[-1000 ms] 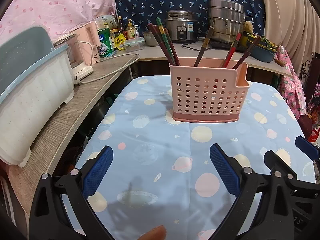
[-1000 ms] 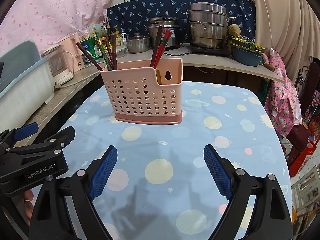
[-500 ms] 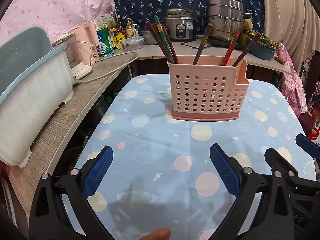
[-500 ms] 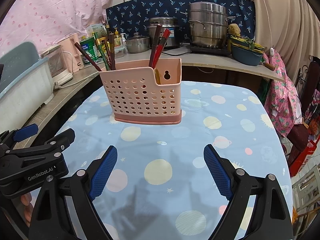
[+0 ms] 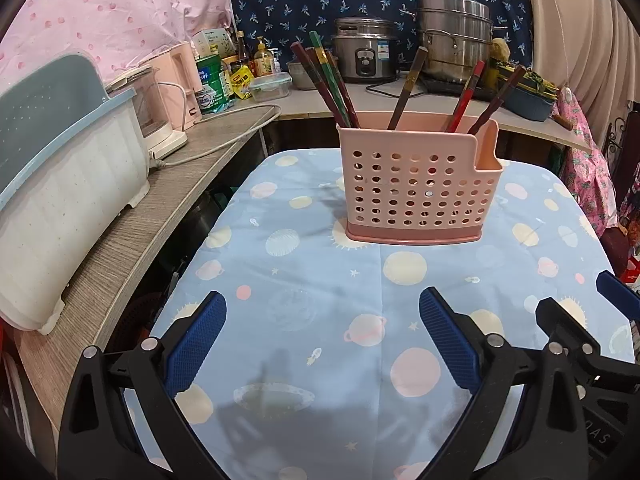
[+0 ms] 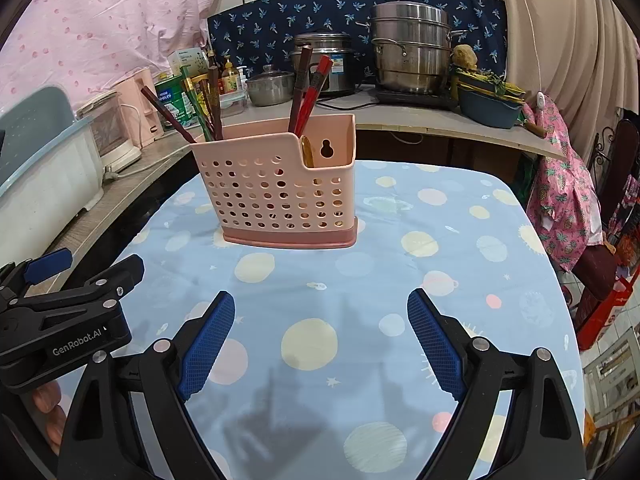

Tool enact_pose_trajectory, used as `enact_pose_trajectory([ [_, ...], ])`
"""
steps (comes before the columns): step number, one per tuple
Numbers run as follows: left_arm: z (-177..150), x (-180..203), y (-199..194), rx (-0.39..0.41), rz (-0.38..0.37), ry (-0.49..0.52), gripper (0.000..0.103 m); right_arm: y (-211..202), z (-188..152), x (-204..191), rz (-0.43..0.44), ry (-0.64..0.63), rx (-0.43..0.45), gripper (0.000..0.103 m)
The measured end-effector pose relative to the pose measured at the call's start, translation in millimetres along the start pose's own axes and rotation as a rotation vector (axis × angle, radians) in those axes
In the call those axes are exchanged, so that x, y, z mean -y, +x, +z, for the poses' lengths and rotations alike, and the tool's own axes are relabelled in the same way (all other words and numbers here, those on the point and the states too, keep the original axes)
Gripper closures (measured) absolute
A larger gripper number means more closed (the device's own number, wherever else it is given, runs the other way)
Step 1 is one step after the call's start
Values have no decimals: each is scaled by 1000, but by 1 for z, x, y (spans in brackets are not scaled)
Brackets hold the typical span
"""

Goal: Organize utensils

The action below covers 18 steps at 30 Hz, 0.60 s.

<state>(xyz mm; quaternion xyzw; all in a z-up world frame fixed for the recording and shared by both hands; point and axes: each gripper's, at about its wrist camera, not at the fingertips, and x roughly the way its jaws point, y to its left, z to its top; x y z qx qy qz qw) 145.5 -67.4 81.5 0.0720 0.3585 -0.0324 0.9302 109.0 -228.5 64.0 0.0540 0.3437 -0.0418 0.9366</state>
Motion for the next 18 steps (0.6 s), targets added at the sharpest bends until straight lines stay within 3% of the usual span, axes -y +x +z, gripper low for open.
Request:
enact_pose_trajectory([
  [18, 3, 2, 3, -4, 7, -8, 10, 2, 3, 6, -3, 9, 3, 18],
])
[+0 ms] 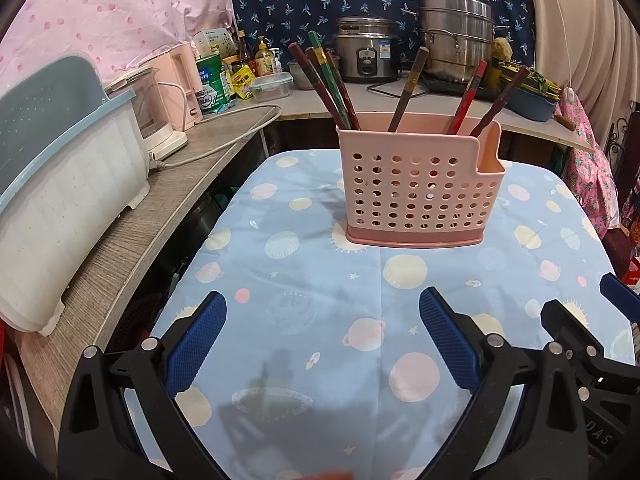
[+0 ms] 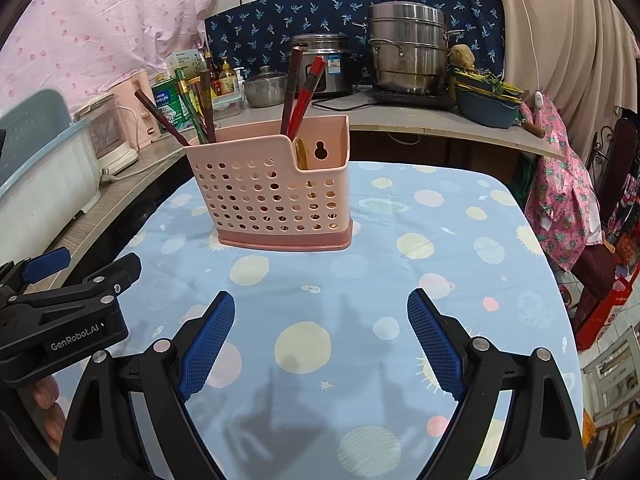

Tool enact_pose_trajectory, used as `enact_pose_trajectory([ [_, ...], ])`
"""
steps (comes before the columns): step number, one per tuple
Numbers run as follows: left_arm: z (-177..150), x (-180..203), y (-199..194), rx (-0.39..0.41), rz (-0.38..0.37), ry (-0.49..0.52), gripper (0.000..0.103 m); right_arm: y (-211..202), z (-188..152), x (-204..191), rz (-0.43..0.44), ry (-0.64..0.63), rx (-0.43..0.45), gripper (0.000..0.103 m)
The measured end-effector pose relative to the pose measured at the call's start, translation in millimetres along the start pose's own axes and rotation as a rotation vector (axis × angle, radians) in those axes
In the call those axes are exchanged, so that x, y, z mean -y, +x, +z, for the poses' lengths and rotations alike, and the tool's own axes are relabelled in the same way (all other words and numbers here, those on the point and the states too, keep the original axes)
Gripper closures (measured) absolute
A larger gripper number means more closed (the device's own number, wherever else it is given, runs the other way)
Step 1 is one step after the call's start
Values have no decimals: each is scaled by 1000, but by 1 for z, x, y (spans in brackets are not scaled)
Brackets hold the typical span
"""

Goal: Organize utensils

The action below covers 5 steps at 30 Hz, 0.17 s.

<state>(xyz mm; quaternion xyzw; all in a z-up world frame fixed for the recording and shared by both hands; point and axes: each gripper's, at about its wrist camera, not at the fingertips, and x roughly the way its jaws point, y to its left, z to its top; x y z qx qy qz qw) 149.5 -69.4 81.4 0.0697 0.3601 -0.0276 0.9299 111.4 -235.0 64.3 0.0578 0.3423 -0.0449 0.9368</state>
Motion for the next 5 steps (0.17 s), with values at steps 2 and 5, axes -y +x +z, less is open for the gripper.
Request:
enact_pose_trajectory([
  [2, 0, 1, 0, 2, -2, 1, 10, 0, 0, 1, 1, 4, -1, 18],
  [5, 0, 2, -1, 5, -8, 7, 10, 1, -1, 2, -2, 5, -2, 17],
])
